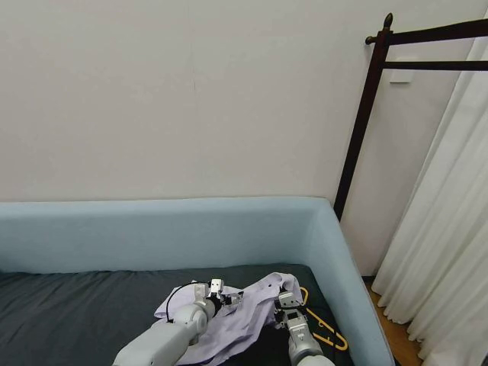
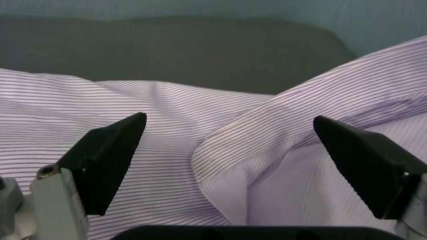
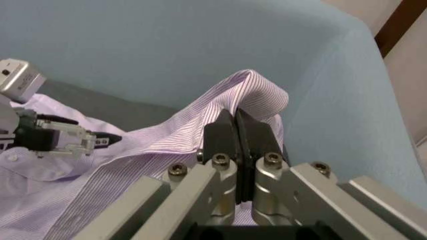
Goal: Pick up the clothes from the sofa and hang them on the clothes hanger.
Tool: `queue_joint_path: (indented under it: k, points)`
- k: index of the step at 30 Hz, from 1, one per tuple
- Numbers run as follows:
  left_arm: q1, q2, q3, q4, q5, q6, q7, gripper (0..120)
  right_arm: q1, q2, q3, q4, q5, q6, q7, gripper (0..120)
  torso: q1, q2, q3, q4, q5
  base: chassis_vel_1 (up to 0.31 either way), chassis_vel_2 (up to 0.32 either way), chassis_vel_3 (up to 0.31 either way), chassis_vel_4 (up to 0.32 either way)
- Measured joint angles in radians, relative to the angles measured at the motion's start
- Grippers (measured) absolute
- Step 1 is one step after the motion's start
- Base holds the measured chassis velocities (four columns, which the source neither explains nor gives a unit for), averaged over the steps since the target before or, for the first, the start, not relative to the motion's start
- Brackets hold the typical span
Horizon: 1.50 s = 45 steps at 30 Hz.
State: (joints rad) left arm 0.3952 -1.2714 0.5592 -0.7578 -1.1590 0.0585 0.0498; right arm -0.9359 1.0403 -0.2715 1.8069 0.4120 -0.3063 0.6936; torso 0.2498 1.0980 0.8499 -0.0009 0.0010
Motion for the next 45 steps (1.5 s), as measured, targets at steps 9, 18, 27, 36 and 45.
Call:
queue_joint_path:
  k: [9, 18, 27, 36, 45]
  points:
    - [0.004, -0.091, -0.007, 0.155, 0.08, 0.009, 0.026, 93, -0.009, -0.02, 0.021, 0.02, 0.023, -0.003, 0.009, 0, 0.0, 0.0, 0.0, 0.0004, 0.0001, 0.0, 0.0, 0.0, 0.0]
    - [0.007, -0.117, -0.024, 0.199, 0.114, -0.009, 0.039, 61, -0.022, -0.026, 0.024, 0.031, 0.026, -0.005, 0.013, 0, 0.0, 0.0, 0.0, 0.0005, 0.0001, 0.0, 0.0, 0.0, 0.0]
    - [0.012, -0.118, -0.026, 0.204, 0.122, -0.016, 0.039, 27, -0.03, -0.027, 0.03, 0.036, 0.025, -0.005, 0.015, 0, 0.0, 0.0, 0.0, 0.0006, 0.0, 0.0, 0.0, 0.0, 0.0]
    - [0.009, -0.117, -0.034, 0.206, 0.123, -0.019, 0.04, 0, -0.042, -0.033, 0.038, 0.042, 0.027, -0.003, 0.015, 0, 0.0, 0.0, 0.0, 0.0005, 0.0, 0.0, 0.0, 0.0, 0.0]
    - [0.023, -0.085, -0.062, 0.141, 0.133, -0.033, 0.031, 0, -0.047, -0.032, 0.06, 0.022, 0.017, 0.012, 0.002, 0, 0.0, 0.0, 0.0, 0.0004, -0.0001, 0.0, 0.0, 0.0, 0.0]
